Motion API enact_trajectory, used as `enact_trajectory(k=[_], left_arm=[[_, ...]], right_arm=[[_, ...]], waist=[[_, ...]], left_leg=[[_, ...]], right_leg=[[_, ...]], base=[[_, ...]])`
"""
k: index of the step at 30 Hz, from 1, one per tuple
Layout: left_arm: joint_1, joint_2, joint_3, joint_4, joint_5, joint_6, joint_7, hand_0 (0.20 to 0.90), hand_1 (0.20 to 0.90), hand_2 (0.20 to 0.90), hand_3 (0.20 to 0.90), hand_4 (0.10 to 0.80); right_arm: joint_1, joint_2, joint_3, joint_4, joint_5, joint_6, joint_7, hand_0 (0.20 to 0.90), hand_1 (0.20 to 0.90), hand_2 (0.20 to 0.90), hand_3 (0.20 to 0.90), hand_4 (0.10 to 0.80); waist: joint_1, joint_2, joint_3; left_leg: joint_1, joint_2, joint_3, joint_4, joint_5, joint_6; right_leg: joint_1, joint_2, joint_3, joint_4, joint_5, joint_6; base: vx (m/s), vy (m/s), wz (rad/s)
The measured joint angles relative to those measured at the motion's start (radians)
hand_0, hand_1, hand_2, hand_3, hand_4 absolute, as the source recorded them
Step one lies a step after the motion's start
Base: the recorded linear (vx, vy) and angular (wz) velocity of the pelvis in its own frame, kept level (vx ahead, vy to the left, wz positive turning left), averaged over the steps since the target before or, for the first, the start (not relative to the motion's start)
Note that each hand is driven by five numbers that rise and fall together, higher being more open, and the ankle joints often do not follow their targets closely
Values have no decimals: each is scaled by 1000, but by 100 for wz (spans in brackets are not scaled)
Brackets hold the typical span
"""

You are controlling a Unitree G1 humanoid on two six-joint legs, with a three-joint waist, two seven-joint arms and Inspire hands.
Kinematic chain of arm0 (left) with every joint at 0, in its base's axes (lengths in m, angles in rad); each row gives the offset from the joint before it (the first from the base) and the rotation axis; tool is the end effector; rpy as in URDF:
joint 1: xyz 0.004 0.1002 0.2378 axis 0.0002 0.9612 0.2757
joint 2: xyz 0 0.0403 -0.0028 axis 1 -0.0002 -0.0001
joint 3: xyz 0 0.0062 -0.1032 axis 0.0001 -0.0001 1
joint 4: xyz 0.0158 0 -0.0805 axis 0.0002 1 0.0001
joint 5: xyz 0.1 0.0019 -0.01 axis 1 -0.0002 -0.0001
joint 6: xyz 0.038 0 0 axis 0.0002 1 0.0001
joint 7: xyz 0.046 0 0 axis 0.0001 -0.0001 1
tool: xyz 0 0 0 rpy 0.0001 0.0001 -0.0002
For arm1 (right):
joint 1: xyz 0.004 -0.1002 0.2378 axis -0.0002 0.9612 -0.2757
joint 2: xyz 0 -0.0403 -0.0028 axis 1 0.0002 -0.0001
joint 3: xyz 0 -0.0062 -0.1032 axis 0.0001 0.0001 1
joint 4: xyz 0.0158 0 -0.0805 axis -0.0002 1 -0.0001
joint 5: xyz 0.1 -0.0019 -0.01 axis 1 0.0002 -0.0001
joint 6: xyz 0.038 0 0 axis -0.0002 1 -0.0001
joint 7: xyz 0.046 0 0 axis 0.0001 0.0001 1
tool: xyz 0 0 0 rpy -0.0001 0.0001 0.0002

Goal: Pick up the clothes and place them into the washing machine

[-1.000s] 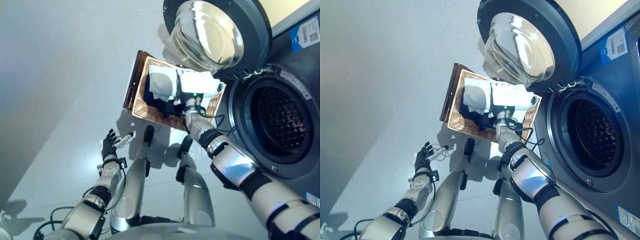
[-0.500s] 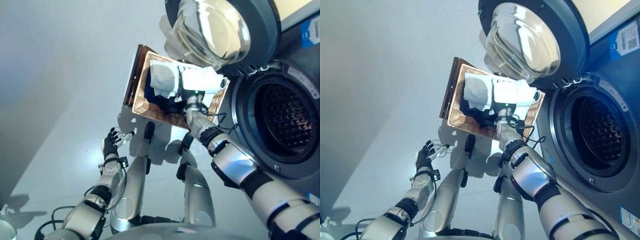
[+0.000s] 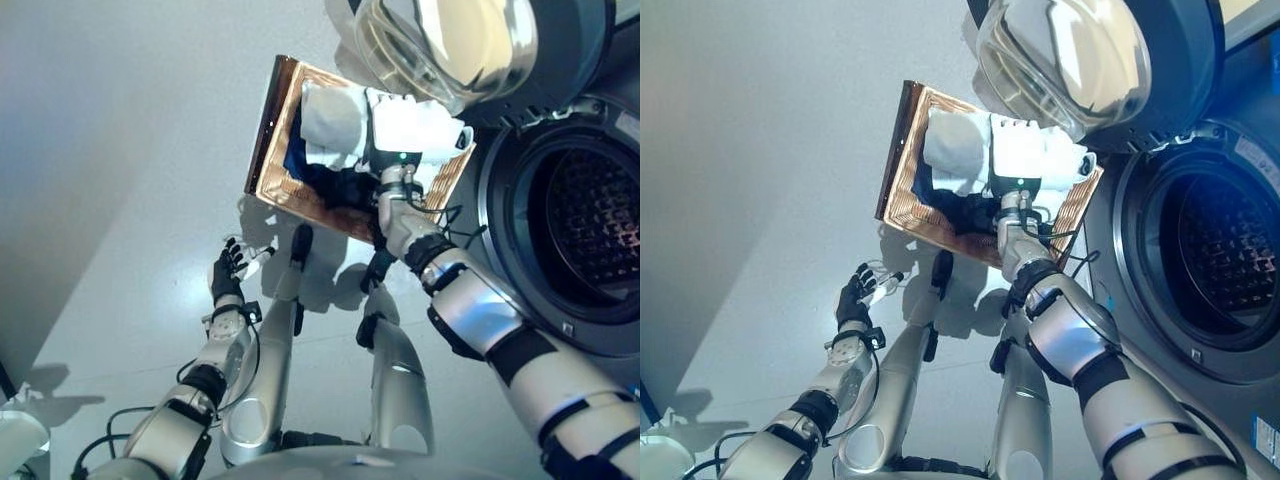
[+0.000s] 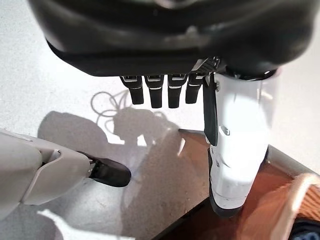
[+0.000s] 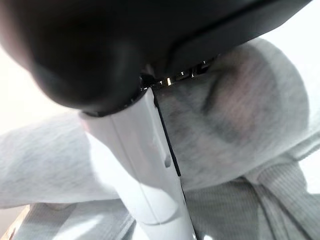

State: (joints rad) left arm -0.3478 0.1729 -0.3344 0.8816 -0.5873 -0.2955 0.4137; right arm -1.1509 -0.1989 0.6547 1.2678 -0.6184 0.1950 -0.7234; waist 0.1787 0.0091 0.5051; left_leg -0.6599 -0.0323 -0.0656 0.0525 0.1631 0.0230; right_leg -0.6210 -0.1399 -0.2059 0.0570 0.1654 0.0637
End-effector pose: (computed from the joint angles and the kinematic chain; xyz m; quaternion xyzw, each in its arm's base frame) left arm 0.2378 0.1506 -0.0274 -0.0653 0.1718 0.1714 0.9679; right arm 0.3652 -0.1186 0.1290 -0.6675 -0.1592 -0.1728 0.7066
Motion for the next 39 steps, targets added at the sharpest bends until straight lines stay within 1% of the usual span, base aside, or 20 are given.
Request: enact_trajectory(k=[1,2,6,7,18,22,28,34,39], left_arm=[[0,0,0,0,-1,0,0,900,900,900,900,800],[0,1,0,-1,-3,0,0,900,900,900,900,800],[0,1,-1,-19,-9,-4,0,900,900,900,900,800],[0,0,-1,-20,-9,-7,0,900,900,900,900,800],[-5,1,0,-18,-10,-16,0,900,900,900,900,800],[-5,2,0,-17,-9,-16,0,900,900,900,900,800],[-4,2,1,-9,-9,-17,0,900,900,900,900,800],[-2,2,7,-7,-8,-17,0,900,900,900,900,800],[-2,2,12,10,-5,-16,0,900,900,900,900,800]], right_arm=[[-3,-2,0,0,0,0,-1,241,241,241,241,329],[-8,-8,0,-3,-1,0,-4,200,200,200,200,300],[-47,-38,-1,-26,0,-1,2,200,200,200,200,300],[-52,-49,-10,-27,0,-4,6,200,200,200,200,300],[-59,-59,-37,-35,1,-19,28,200,200,200,200,300],[-52,-61,-36,-31,1,-18,50,200,200,200,200,300],[-36,-62,-36,-31,1,-18,50,200,200,200,200,300],[-2,-69,-38,-41,1,-19,50,200,200,200,200,300],[50,-80,-77,-90,20,-23,50,200,200,200,200,300]], waist=[[0,1,0],[0,2,1],[0,2,1],[2,2,1],[6,3,2],[7,3,3],[6,3,3],[7,3,5],[2,3,6]], left_leg=[[0,0,0,0,0,0],[-1,0,-1,0,1,-1],[-21,0,0,0,4,-5],[-26,0,1,0,4,-5],[-20,-1,5,1,7,-1],[6,-1,6,-1,5,-5],[18,0,12,2,6,-4],[60,0,18,-2,4,-3],[90,0,35,-1,4,-2]], right_leg=[[0,0,0,0,-1,0],[-1,0,0,0,-3,3],[-23,-2,0,8,-3,4],[-29,-2,0,10,1,0],[-24,-2,3,11,2,-1],[1,-2,4,11,2,-1],[9,-2,11,19,2,-1],[45,-3,16,21,2,-1],[66,-4,31,25,2,-1]], base=[[0,0,0],[0,0,0],[1,3,1],[2,7,5],[0,3,1],[0,0,0],[1,0,-1],[4,1,-2],[20,3,-9]])
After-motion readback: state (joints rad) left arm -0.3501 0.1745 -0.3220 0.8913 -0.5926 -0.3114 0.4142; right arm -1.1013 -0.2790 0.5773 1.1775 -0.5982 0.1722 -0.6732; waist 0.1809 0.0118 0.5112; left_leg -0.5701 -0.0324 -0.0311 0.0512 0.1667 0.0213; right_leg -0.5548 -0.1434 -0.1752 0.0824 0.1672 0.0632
